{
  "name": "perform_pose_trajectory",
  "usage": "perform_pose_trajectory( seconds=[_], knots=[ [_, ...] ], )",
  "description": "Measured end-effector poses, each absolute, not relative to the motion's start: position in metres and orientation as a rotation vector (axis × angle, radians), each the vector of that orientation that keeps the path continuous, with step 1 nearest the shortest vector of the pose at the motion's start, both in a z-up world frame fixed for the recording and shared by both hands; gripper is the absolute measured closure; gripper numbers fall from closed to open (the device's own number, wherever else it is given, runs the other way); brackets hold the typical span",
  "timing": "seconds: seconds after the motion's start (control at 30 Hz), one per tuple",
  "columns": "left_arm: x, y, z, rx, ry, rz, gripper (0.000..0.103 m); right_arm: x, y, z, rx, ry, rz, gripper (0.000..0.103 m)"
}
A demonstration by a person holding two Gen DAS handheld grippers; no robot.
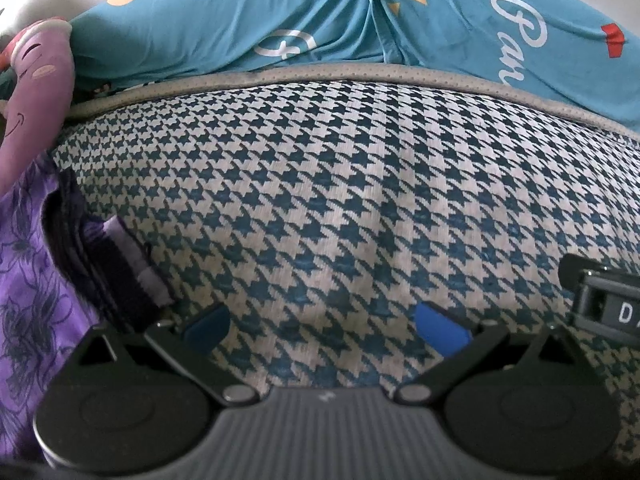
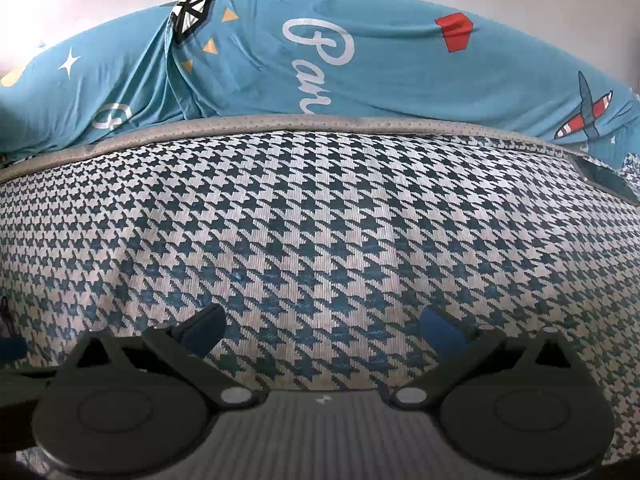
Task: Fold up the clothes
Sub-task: 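Move both tools over the bed toward the purple floral garment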
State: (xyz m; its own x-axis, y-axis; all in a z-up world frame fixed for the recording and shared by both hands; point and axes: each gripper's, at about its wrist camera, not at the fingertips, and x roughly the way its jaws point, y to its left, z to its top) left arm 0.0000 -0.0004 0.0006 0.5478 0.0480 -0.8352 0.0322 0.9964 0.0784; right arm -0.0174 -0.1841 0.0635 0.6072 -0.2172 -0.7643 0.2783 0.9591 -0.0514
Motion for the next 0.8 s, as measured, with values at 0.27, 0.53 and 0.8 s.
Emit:
perform_pose_trajectory(
  seconds=[0.27,0.53,0.8],
  knots=[
    [0.0001,-0.0016,0.0024,0.092,0.989,0.017,0.0,-0.0174,-0.1846,0.0633,0.077,0.874,-0.292,0.0],
    [-0.001,-0.0041,0.0046,0.099,0.999,0.018,0.0,-0.0182,-0.1833,0.0637,0.077,0.865,-0.291,0.0],
    [0.0005,-0.001,0.0052,0.099,0.997,0.028,0.0,-0.0175,-0.182,0.0627,0.079,0.87,-0.278,0.0]
  ],
)
